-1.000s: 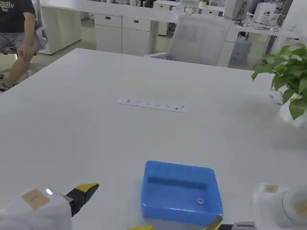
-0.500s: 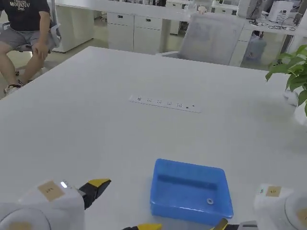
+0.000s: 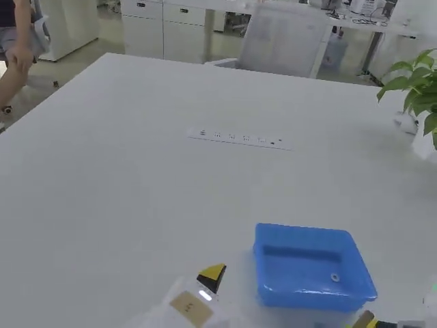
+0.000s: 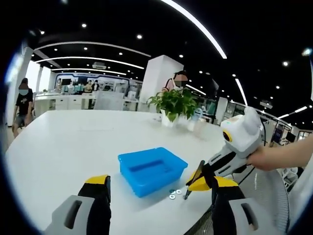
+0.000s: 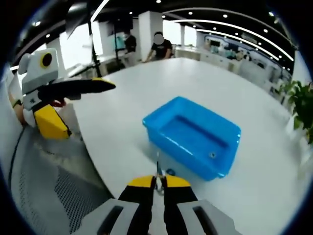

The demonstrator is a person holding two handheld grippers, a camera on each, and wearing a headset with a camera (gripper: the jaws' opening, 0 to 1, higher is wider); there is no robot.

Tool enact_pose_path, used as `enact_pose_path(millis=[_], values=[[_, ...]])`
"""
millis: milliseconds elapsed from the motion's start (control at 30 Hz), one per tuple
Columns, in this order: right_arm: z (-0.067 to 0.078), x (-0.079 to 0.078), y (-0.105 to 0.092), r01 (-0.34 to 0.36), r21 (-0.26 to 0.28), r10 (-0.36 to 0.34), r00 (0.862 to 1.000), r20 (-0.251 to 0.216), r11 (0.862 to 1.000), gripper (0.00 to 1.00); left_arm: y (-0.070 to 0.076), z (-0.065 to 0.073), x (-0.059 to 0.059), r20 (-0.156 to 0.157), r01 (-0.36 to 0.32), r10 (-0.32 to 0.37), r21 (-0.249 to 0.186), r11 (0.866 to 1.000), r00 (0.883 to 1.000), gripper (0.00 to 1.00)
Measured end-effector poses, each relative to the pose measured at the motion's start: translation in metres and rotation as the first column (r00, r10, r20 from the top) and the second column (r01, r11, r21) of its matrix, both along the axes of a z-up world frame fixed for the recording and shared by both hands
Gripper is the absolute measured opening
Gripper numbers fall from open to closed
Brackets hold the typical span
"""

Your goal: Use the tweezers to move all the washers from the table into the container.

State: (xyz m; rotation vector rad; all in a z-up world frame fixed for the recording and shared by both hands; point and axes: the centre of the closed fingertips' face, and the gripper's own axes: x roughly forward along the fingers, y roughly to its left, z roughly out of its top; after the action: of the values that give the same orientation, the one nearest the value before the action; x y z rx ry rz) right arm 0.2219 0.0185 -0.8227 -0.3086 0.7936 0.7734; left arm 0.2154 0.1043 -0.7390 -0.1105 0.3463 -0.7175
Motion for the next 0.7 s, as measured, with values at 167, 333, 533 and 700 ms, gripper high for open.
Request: enact_pose_path(millis=[167,333,533,700], values=[[-0.001,0.001,0.001,0.032,-0.015,-0.032,0.999,0.003,0.999,0.03,-0.003,-0.002,-0.004,0.002,0.039,-0.039,0.018,0.999,0.999,0.86],[0.003,-0.001,0.009,0.036,-0.012,-0.036,0.999,0.012,0.999,0.03,-0.003,-0.006,-0.006,-0.012,0.056,-0.056,0.030,0.998,0.998,0.84],[0.003,0.002,0.008,0.062,-0.009,-0.062,0.997,0.042,0.998,0.03,-0.003,-0.002,-0.003,0.017,0.036,-0.037,0.031,0.999,0.999,0.83],[0.005,-0.001,0.010,0.080,0.004,-0.080,0.994,0.077,0.997,0.03,-0.002,0.006,0.003,0.119,-0.011,-0.002,0.107,0.994,0.993,0.83]])
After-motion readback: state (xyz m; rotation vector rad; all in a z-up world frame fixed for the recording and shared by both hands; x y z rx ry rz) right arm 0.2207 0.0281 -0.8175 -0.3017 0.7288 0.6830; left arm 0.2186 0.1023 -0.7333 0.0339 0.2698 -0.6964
